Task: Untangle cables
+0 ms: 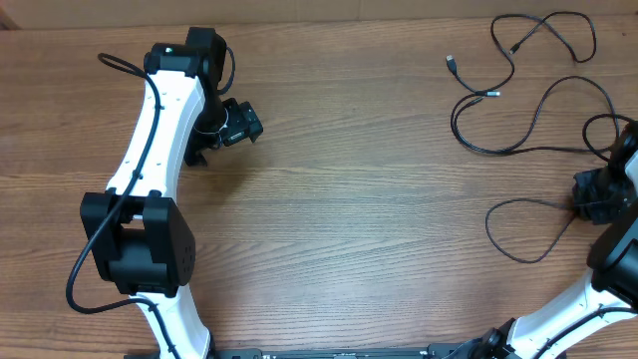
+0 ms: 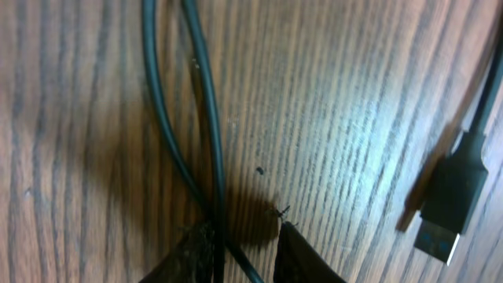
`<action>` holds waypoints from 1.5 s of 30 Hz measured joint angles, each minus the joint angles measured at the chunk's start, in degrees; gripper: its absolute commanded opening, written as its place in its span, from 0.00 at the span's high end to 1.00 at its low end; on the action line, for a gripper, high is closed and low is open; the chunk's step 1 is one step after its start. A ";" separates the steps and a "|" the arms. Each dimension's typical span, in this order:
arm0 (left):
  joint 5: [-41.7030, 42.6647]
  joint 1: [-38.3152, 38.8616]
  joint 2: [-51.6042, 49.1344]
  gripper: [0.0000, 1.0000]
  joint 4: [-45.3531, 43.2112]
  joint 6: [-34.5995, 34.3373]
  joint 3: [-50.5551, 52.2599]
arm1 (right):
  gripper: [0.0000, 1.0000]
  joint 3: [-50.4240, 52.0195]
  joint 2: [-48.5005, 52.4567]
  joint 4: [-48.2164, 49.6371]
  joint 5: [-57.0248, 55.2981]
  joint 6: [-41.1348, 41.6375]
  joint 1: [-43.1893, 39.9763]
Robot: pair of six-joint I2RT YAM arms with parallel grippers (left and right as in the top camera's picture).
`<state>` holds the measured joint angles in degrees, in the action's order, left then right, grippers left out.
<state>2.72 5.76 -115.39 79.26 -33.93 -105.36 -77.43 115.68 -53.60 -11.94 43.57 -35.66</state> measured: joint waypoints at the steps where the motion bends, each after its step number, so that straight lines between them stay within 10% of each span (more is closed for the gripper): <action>1: 0.00 0.00 0.00 0.01 0.00 0.00 0.00 | 0.78 0.00 0.00 0.00 0.04 1.09 0.00; 13: 0.00 0.00 0.00 0.01 0.00 0.00 0.00 | 0.84 0.11 0.00 2.93 6.36 11.69 -0.37; 14: 0.00 0.00 0.00 0.00 -0.02 0.02 0.00 | 0.79 0.11 0.00 3.06 6.60 11.78 -0.35; 18: 0.00 0.00 0.00 0.01 0.00 0.00 0.00 | 0.05 -0.48 0.00 1.79 8.57 11.26 -0.35; 32: 0.00 0.00 0.00 0.00 0.00 0.00 0.00 | 0.00 -21.40 0.13 -15.76 -4.57 2.47 -3.85; 45: 0.00 0.00 0.00 0.00 0.00 0.00 0.00 | 0.12 -12.24 0.13 -9.94 -2.21 -5.95 -16.26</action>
<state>2.72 5.76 -115.39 79.26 -33.93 -105.36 -89.67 115.81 -63.55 -14.15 37.63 -51.92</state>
